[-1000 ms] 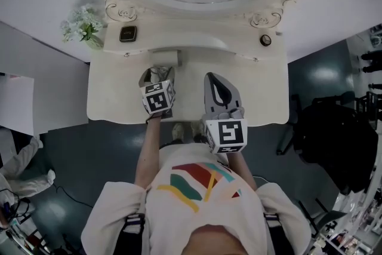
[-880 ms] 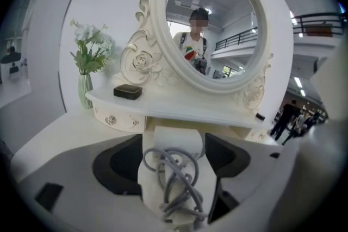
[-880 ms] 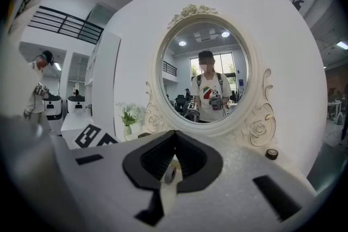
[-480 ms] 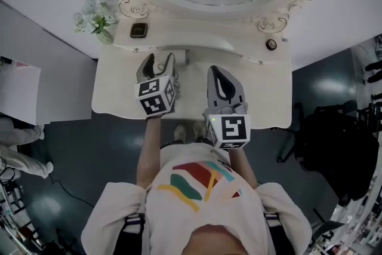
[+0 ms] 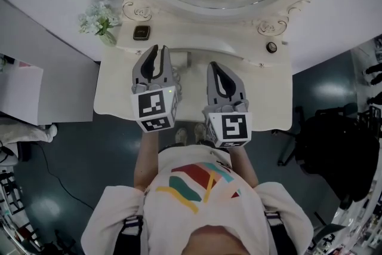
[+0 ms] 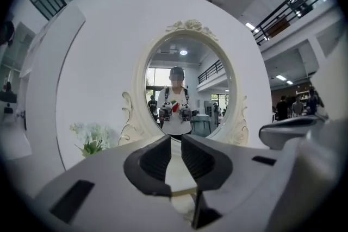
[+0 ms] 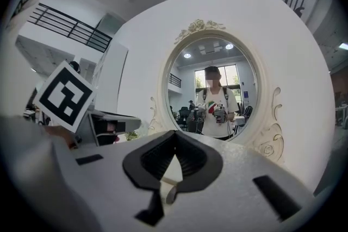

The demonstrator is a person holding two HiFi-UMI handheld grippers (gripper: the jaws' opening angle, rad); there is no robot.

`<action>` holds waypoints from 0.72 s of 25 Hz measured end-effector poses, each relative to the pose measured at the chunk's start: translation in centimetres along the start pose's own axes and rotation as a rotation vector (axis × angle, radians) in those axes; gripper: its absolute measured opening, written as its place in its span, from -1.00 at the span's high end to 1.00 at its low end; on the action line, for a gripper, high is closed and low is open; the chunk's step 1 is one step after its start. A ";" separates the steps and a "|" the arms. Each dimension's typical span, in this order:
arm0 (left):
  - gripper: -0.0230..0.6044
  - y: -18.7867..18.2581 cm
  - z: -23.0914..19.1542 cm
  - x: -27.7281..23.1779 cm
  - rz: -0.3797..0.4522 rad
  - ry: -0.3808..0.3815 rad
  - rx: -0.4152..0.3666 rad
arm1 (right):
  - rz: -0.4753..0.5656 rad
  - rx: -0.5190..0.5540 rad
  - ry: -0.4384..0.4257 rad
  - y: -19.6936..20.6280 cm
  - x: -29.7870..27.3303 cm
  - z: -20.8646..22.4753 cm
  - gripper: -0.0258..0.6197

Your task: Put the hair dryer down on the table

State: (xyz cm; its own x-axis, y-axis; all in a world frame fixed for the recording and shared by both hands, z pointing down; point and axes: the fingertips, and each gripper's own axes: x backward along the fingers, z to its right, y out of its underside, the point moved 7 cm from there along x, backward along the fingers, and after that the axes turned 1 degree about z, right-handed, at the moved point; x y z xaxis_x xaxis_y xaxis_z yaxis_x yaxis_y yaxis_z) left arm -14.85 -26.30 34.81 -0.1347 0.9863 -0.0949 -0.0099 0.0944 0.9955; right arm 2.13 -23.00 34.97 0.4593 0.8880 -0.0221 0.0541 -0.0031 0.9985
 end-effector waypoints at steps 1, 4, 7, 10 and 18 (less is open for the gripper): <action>0.79 -0.3 0.2 0.2 0.013 0.004 -0.013 | 0.003 -0.002 0.002 -0.1 0.0 0.0 0.92; 0.86 -1.2 0.3 0.8 0.059 0.003 -0.023 | 0.008 -0.014 0.000 -0.5 0.0 -0.1 0.92; 0.89 -3.0 0.3 2.1 0.159 0.001 -0.004 | 0.032 -0.018 0.005 -1.1 0.3 0.0 0.92; 0.89 -4.8 1.0 3.6 0.220 0.006 -0.011 | 0.036 -0.028 0.011 -1.2 0.6 0.0 0.92; 0.90 -4.1 2.1 4.8 0.180 0.052 -0.045 | 0.024 -0.015 0.012 -0.7 1.2 -0.2 0.92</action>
State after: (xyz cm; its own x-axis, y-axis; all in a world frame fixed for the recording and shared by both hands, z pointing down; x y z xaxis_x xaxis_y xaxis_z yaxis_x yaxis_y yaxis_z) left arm -13.35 -21.62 30.28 -0.1894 0.9783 0.0842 -0.0256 -0.0906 0.9956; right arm 2.46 -21.83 34.22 0.4495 0.8933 0.0023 0.0302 -0.0178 0.9994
